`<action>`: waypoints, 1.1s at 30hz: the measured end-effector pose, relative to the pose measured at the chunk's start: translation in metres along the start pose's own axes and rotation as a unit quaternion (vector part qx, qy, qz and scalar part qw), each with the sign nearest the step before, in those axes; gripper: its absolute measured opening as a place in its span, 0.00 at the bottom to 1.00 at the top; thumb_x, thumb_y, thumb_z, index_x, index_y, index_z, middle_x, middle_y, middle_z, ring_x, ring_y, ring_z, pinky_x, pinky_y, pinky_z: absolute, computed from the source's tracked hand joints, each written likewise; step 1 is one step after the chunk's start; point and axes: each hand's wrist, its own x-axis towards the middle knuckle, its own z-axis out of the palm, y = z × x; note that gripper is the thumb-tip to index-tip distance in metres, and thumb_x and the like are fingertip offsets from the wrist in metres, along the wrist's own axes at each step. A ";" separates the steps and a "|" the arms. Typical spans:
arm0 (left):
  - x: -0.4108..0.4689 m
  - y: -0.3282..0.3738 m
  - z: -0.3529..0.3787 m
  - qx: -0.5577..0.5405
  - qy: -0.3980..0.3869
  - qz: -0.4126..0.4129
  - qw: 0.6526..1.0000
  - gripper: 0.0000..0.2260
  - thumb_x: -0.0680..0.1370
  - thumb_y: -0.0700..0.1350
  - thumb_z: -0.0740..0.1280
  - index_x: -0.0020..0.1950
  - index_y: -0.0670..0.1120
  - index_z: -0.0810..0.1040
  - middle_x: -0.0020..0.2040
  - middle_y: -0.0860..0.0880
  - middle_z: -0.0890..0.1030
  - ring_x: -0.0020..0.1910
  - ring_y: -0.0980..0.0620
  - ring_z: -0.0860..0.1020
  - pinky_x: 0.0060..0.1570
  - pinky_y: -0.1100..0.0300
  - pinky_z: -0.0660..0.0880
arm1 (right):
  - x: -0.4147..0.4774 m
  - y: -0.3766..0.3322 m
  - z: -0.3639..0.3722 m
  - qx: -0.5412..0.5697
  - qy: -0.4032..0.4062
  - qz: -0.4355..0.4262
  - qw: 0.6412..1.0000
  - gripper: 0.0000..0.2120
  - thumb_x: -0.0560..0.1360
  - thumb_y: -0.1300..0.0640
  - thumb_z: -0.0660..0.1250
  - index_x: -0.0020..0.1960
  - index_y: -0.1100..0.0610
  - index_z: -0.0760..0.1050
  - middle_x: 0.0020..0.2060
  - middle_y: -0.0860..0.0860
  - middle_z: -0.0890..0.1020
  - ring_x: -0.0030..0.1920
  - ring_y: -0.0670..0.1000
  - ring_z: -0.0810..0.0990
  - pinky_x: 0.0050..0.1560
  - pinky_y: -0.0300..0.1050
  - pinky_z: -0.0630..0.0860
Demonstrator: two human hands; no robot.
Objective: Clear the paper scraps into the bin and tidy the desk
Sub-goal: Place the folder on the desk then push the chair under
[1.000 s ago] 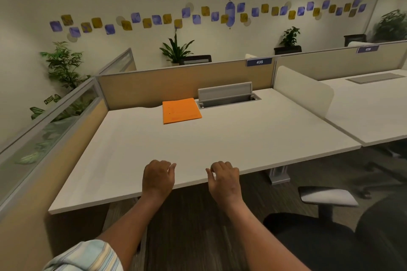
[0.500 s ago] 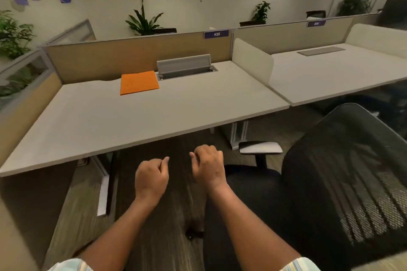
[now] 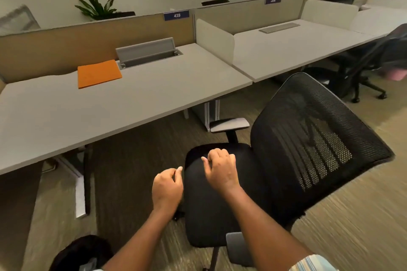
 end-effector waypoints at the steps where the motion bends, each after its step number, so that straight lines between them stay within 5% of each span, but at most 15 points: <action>1: -0.005 0.000 0.003 0.008 -0.014 0.021 1.000 0.18 0.77 0.47 0.65 0.28 0.47 0.70 0.26 0.50 0.74 0.29 0.47 0.73 0.32 0.57 0.65 | -0.004 0.005 -0.001 -0.009 0.004 0.004 1.000 0.09 0.77 0.49 0.62 0.42 0.53 0.73 0.37 0.49 0.76 0.40 0.51 0.73 0.41 0.50 0.71; 5: -0.032 -0.006 0.021 0.009 -0.110 0.014 0.994 0.10 0.75 0.50 0.69 0.49 0.45 0.82 0.46 0.47 0.84 0.48 0.47 0.81 0.48 0.56 0.75 | -0.019 0.034 -0.013 -0.053 0.032 0.012 0.998 0.09 0.76 0.48 0.62 0.41 0.52 0.74 0.38 0.48 0.76 0.40 0.50 0.73 0.40 0.49 0.69; 10: -0.082 -0.016 0.059 0.078 -0.330 -0.015 0.940 0.28 0.73 0.56 0.69 0.69 0.46 0.70 0.67 0.47 0.75 0.67 0.50 0.72 0.66 0.56 0.68 | -0.031 0.102 -0.049 -0.108 0.109 0.046 0.987 0.07 0.75 0.50 0.65 0.41 0.52 0.76 0.41 0.46 0.78 0.43 0.50 0.74 0.44 0.48 0.64; 15: -0.119 0.008 0.088 0.080 -0.432 -0.019 0.898 0.33 0.73 0.59 0.67 0.73 0.46 0.64 0.71 0.47 0.70 0.70 0.49 0.68 0.70 0.54 0.66 | -0.022 0.171 -0.116 -0.193 0.206 0.091 0.955 0.06 0.73 0.50 0.66 0.41 0.51 0.76 0.44 0.47 0.79 0.45 0.53 0.74 0.47 0.50 0.61; 22: -0.115 0.126 0.124 0.037 -0.426 0.110 0.897 0.27 0.75 0.60 0.64 0.69 0.47 0.69 0.67 0.48 0.74 0.66 0.48 0.71 0.65 0.55 0.68 | -0.008 0.256 -0.211 -0.248 0.230 0.212 0.917 0.11 0.71 0.51 0.68 0.50 0.57 0.75 0.50 0.57 0.76 0.50 0.60 0.74 0.49 0.54 0.67; 29: -0.112 0.258 0.150 -0.024 -0.399 0.212 0.892 0.22 0.76 0.59 0.63 0.58 0.43 0.75 0.56 0.45 0.79 0.57 0.46 0.76 0.56 0.51 0.74 | 0.013 0.284 -0.239 -0.189 0.086 0.275 0.939 0.26 0.75 0.43 0.63 0.65 0.60 0.67 0.58 0.61 0.73 0.57 0.64 0.73 0.55 0.60 0.74; 33: -0.114 0.298 0.162 -0.044 -0.352 0.272 0.895 0.26 0.73 0.64 0.64 0.58 0.44 0.71 0.54 0.47 0.75 0.54 0.48 0.73 0.56 0.53 0.73 | 0.029 0.288 -0.238 -0.136 0.016 0.254 0.958 0.22 0.77 0.45 0.61 0.63 0.59 0.68 0.58 0.61 0.76 0.57 0.63 0.75 0.55 0.58 0.75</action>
